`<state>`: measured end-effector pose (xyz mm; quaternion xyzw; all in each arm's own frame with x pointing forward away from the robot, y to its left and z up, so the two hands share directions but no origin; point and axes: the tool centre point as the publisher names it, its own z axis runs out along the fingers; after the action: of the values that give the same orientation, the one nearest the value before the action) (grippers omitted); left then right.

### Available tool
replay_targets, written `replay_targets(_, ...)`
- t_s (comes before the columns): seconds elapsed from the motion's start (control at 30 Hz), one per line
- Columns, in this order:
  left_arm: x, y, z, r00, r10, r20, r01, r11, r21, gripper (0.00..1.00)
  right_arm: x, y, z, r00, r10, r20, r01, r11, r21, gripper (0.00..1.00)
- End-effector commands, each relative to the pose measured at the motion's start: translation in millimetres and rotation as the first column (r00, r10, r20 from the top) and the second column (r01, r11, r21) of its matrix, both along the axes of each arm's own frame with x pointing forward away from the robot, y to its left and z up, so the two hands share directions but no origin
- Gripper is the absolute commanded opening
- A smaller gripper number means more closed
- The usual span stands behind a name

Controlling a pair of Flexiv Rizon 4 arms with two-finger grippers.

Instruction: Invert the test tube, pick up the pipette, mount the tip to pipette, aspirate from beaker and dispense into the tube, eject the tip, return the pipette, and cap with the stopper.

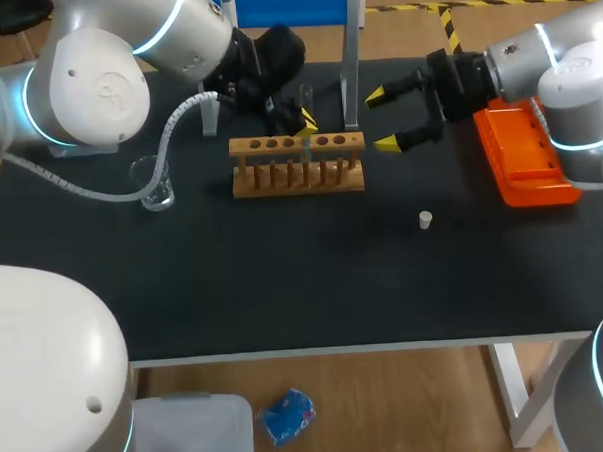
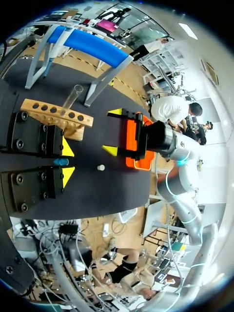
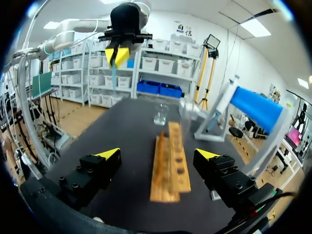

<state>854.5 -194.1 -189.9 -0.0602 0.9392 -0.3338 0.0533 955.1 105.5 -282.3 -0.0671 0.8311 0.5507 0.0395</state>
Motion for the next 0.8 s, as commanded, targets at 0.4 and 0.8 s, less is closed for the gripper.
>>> replay_targets(0.4,0.2,0.4,1.0,1.0,-0.001,-0.002,0.001,1.0,0.002,0.0,-79.5,53.9,34.4,0.999,-0.037,-0.029,0.042,0.983,0.18,1.0)
replay_targets(0.8,0.2,0.4,1.0,1.0,-0.001,-0.002,0.001,1.0,0.002,0.0,-93.9,88.5,36.6,0.989,0.05,-0.141,0.001,0.939,0.344,1.0)
